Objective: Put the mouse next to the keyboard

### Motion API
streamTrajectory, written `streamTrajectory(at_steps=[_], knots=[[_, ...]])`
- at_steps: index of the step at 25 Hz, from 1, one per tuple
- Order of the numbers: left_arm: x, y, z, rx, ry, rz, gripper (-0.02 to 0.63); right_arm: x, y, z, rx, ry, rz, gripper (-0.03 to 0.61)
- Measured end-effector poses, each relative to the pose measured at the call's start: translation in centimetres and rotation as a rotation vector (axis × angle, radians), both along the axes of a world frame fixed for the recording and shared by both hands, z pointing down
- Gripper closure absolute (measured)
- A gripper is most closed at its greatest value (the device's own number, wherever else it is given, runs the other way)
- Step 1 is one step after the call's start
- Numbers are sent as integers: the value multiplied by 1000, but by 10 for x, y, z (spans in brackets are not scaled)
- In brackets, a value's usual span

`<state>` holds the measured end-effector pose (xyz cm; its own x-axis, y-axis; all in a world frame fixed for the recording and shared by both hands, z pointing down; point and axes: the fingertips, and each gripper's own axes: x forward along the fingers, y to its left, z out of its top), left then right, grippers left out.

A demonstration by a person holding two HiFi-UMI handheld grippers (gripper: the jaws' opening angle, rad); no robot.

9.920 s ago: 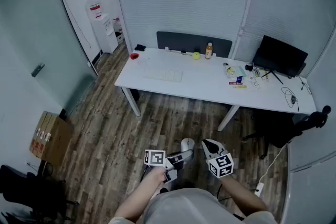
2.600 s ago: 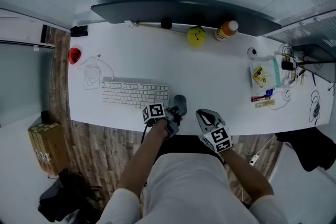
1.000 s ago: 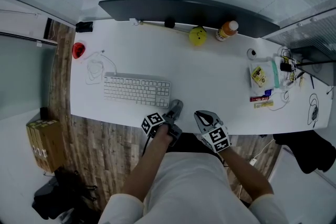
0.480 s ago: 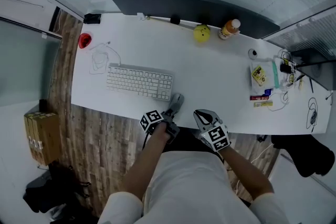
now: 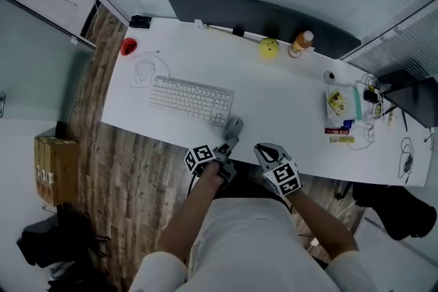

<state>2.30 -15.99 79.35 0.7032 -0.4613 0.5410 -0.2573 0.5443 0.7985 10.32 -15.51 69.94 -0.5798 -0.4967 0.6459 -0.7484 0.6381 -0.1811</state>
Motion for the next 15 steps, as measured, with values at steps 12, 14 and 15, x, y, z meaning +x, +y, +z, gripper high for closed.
streamTrajectory(at_steps=[12, 14, 15], knots=[[2, 21, -66, 265, -2, 132, 236, -7, 19, -28, 20, -66, 12, 540], [0, 23, -77, 301, -10, 157, 244, -10, 20, -31, 24, -71, 16, 540], [-2, 23, -83, 324, -19, 173, 268, -11, 20, -33, 30, -72, 17, 540]])
